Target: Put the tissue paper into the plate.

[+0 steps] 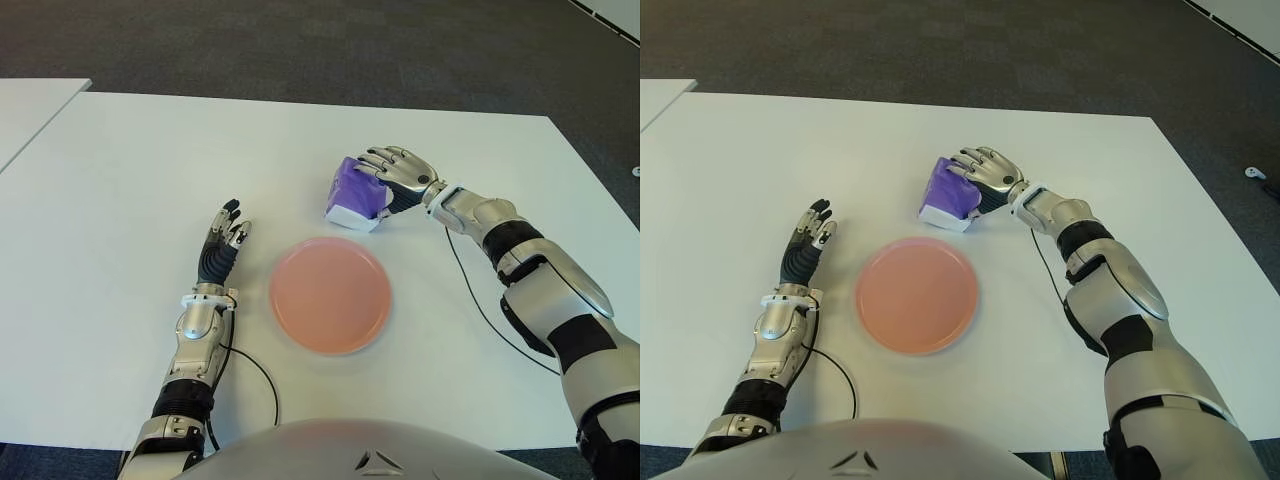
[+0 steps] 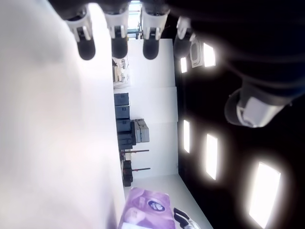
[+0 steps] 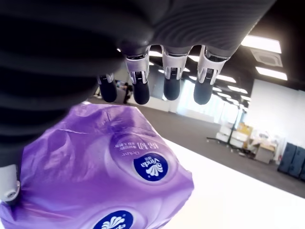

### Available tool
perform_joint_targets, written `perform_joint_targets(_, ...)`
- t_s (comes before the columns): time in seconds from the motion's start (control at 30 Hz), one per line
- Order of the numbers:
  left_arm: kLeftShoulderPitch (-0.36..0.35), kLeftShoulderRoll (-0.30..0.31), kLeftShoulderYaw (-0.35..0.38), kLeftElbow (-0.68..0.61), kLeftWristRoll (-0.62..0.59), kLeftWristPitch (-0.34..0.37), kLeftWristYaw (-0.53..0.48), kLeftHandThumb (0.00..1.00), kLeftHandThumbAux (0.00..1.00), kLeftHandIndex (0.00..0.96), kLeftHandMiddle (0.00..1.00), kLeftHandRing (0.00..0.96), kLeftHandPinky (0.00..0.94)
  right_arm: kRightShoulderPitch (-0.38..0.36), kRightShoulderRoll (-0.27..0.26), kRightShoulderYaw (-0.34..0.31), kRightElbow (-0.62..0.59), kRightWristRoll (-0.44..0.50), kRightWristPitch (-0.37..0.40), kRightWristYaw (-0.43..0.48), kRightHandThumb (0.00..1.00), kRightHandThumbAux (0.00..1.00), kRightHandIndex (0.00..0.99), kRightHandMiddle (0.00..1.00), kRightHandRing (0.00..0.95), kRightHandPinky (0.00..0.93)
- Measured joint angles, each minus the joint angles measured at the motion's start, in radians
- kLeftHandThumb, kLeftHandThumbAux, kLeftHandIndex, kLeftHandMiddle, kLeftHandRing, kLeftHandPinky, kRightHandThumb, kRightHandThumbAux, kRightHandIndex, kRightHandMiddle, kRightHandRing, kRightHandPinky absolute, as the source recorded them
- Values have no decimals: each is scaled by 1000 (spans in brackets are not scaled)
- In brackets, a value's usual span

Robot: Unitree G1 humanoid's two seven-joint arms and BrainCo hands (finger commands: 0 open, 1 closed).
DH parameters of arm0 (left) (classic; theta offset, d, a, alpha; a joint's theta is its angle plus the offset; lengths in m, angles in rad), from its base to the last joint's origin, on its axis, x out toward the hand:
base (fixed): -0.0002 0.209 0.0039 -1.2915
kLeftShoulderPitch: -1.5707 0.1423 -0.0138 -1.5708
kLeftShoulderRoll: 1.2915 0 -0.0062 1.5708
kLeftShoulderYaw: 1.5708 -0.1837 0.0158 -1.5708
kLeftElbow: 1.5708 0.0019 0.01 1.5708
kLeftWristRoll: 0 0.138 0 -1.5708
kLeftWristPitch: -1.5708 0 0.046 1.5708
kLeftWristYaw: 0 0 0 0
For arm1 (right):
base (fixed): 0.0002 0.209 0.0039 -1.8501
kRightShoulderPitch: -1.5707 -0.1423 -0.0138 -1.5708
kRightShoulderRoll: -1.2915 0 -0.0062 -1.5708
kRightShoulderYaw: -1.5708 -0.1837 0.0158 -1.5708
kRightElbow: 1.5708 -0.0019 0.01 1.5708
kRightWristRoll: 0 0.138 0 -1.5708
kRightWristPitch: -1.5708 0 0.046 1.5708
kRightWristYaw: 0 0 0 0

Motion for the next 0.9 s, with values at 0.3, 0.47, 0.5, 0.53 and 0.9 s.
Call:
perform_joint_targets(0.3,-2,-1,1,15,0,-15,10,0,449,0,0,0,0,-18,5,57,38,-11,0,-28,443,595,23,64,29,0)
perform_joint_targets(0.47,-5,-1,2,22,0,-17,13,0,449,0,0,0,0,-20,12,67,46,-10,4,-30,439,606,25,64,29,0)
perform_joint_targets(0.5,-5,-1,2,23,0,-17,14,0,448,0,0,0,0,-20,13,68,47,-10,4,-30,438,609,25,63,29,0)
perform_joint_targets(0.53,-6,-1,3,24,0,-17,15,0,447,0,0,0,0,-20,15,68,49,-8,5,-30,437,610,25,63,29,0)
perform_joint_targets(0.9,-7,-1,6,30,1,-17,30,0,452,0,0,0,0,-19,24,60,55,11,6,-30,421,616,21,68,30,0)
